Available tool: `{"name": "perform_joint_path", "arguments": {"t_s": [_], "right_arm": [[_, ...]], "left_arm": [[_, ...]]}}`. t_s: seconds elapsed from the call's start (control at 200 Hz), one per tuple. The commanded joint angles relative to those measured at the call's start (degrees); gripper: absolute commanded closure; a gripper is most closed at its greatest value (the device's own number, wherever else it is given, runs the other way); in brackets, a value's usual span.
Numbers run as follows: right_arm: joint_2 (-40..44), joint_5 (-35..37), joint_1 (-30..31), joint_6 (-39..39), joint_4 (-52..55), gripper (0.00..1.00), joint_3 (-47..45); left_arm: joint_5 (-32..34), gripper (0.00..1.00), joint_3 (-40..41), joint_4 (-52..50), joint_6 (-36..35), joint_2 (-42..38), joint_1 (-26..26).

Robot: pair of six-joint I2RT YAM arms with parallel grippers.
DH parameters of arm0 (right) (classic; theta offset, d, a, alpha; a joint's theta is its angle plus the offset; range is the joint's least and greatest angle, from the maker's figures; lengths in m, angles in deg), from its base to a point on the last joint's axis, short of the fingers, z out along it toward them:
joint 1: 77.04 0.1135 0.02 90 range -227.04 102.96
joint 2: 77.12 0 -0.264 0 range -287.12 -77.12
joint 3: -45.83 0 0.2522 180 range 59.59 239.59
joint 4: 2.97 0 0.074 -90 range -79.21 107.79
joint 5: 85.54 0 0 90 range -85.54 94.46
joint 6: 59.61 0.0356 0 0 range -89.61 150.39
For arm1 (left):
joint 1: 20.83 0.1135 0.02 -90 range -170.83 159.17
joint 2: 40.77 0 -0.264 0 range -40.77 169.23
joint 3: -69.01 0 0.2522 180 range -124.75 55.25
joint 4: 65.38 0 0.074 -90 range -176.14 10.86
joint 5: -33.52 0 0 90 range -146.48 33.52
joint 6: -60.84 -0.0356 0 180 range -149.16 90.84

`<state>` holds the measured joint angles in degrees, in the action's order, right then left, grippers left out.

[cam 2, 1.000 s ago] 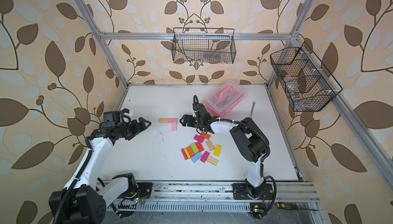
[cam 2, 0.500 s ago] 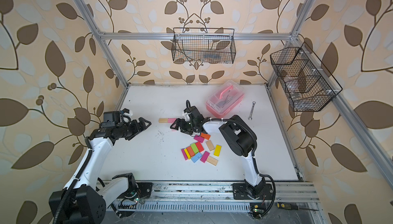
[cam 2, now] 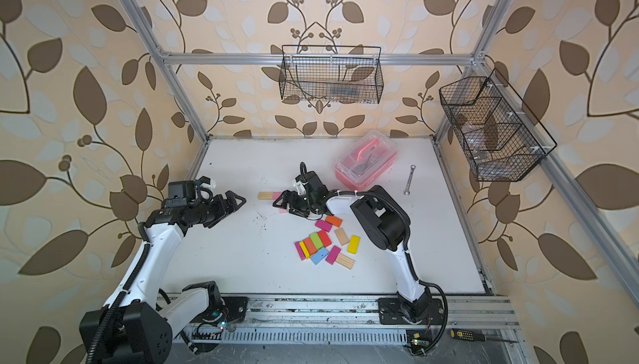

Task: Assemble the number 7 with building blocks
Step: Adjust the building block at the center of the board.

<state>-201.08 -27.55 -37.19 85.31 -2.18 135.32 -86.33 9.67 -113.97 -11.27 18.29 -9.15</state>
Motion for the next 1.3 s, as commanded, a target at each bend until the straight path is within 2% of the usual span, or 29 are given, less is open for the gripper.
{"name": "perform_joint_path", "arguments": {"t_s": [0.0,1.295], "right_arm": [[-2.0,-0.6,0.4,1.0,0.0,0.09,1.6],[-3.1,0.0,1.0,1.7,-1.3,0.10,1.3]], "left_arm": [[-1.2,0.05,0.3,0.6,-1.3,-0.4,0.0],[-1.2,0.04,0.3,0.5,-1.4,-0.4,0.0]]}}
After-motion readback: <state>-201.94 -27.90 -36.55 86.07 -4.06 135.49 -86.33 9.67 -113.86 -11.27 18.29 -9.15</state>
